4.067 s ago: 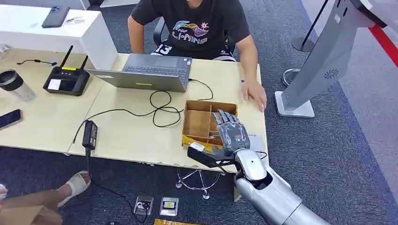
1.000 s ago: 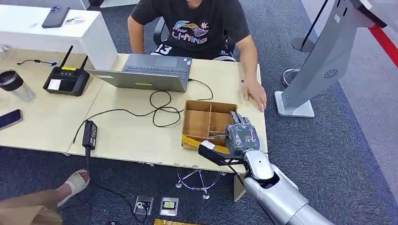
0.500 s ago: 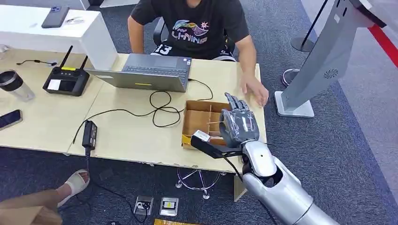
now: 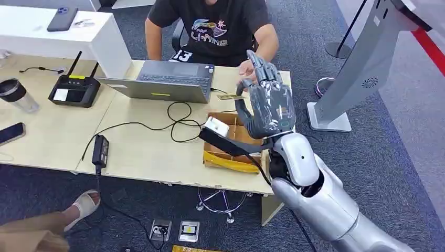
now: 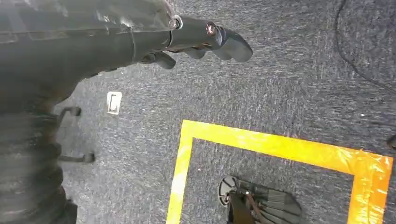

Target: Pass the card to the sensor for recognition and then transmit it.

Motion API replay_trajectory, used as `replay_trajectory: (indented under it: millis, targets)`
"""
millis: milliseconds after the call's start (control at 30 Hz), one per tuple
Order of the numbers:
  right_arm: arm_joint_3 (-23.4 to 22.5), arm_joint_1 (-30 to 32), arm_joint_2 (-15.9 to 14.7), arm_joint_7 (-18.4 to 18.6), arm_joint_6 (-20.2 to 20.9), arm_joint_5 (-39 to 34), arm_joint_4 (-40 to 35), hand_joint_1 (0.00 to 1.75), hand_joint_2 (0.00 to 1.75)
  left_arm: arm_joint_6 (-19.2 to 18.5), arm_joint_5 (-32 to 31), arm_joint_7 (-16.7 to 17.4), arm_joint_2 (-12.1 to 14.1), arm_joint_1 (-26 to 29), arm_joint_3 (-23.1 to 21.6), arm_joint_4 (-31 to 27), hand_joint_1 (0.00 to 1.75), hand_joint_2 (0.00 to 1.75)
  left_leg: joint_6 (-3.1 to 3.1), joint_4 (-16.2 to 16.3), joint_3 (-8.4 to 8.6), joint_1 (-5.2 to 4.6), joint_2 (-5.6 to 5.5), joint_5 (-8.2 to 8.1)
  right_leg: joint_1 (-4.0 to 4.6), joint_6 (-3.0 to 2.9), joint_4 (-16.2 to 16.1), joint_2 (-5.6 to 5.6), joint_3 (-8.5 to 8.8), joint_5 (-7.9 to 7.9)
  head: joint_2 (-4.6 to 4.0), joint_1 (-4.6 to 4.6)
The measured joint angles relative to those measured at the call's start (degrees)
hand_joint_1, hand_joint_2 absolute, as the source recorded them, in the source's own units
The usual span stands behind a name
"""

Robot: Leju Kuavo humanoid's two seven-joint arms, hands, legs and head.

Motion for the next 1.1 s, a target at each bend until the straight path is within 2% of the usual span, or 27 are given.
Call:
replay_trajectory:
  millis: [267, 433, 633, 833, 1033, 1100]
  targets:
    - [0.9, -9.1, 6.2, -0.1, -3.7, 3.4, 16.5, 1.75, 1.75, 0.3, 0.7, 0.0, 0.0, 0.0, -0.1, 0.0, 0.0, 1.75, 0.01, 0.0, -0.04, 0.01, -0.02, 0.03, 0.01, 0.0, 0.0, -0.04, 0.0, 0.0, 0.0, 0.02]
    - [1.4, -11.8, 10.1, 0.6, -4.3, 5.5, 24.9, 1.75, 1.75, 1.5, 2.1, 2.3, 0.0, 0.0, -0.1, 0.0, 0.0, 1.75, 0.01, 0.0, -0.07, 0.01, -0.02, 0.02, 0.01, 0.0, 0.0, -0.04, -0.03, 0.0, 0.0, 0.02]
    - [2.6, -14.3, 16.1, 1.9, -4.0, 9.5, 36.8, 1.75, 1.75, 4.5, 3.8, 6.8, -0.2, 0.0, -0.1, 0.0, 0.0, 1.75, 0.01, 0.0, -0.07, 0.02, -0.03, 0.02, 0.02, -0.01, 0.0, -0.06, -0.07, 0.0, 0.0, 0.02]
    - [3.7, -15.1, 18.8, 3.1, -3.0, 11.6, 43.5, 1.75, 1.75, 5.1, 4.8, 8.0, -0.4, 0.0, -0.1, 0.0, 0.0, 1.75, 0.01, 0.0, -0.05, 0.01, -0.03, 0.03, 0.02, -0.01, 0.0, -0.04, -0.06, 0.0, 0.0, 0.04]
    - [4.3, -15.2, 20.0, 4.4, -2.5, 12.3, 47.2, 1.75, 1.75, 5.1, 6.1, 5.6, -0.5, 0.0, 0.0, 0.0, 0.0, 1.75, 0.01, 0.0, -0.05, 0.01, -0.03, 0.03, 0.01, -0.01, 0.0, -0.02, -0.07, 0.0, 0.0, 0.02]
    - [4.5, -15.2, 20.1, 4.6, -2.5, 12.3, 48.2, 0.0, 1.75, 5.1, 6.2, 5.4, -0.6, 0.0, 0.1, 0.0, 0.0, 1.75, 0.01, 0.0, -0.04, 0.01, -0.03, 0.03, 0.02, -0.01, 0.0, -0.02, -0.07, 0.0, 0.0, 0.02]
